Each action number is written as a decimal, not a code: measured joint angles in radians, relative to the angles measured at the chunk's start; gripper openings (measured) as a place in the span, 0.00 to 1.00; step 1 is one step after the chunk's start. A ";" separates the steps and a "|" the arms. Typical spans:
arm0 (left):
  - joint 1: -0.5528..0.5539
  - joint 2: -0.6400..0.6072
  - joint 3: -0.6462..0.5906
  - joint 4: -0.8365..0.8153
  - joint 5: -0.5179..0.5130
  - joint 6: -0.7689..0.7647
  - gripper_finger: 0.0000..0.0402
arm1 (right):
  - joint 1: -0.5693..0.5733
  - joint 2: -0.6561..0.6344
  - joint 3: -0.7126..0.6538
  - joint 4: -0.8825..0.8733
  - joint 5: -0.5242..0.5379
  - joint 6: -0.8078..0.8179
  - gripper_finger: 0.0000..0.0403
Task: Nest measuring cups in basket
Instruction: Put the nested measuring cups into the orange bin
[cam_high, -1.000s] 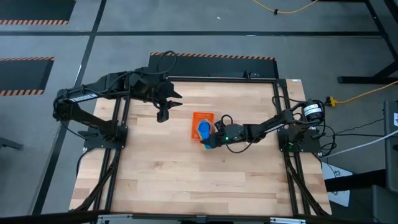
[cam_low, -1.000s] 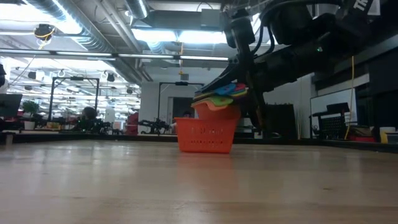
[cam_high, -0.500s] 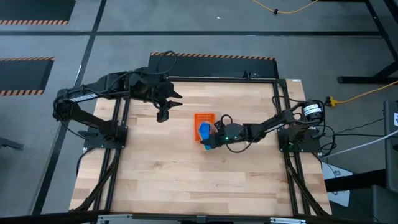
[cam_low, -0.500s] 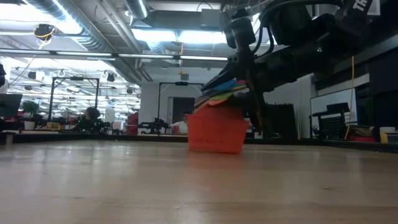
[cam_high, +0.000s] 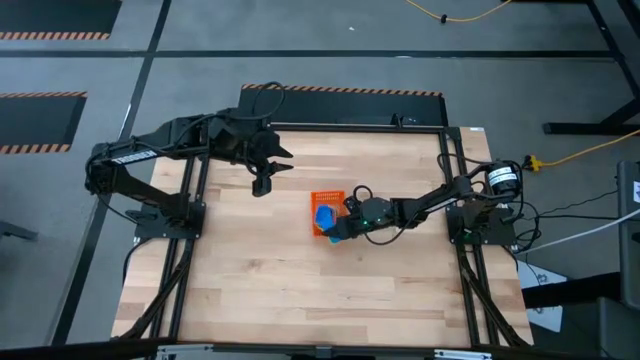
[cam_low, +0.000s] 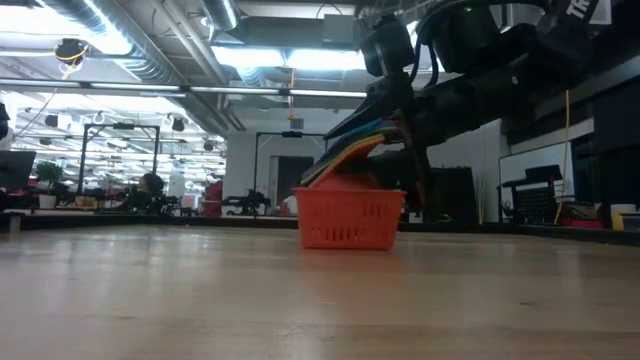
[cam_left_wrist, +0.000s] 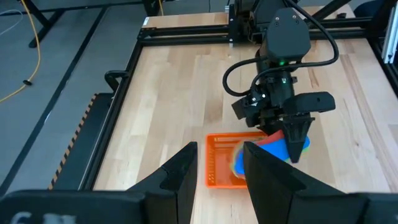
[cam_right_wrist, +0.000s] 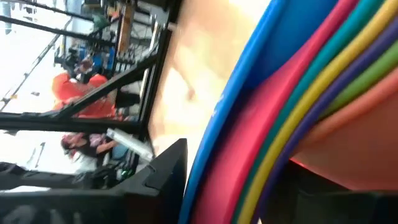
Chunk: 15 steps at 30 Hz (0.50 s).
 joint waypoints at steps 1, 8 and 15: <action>0.000 0.000 0.000 0.000 0.000 0.000 0.30 | 0.000 0.000 0.000 0.000 -0.016 0.019 0.39; 0.000 0.000 0.000 -0.009 0.000 0.000 0.30 | -0.004 -0.001 0.000 -0.005 -0.036 0.066 0.39; 0.000 0.000 0.000 -0.044 0.000 -0.004 0.30 | -0.027 -0.001 0.000 -0.006 -0.115 0.120 0.39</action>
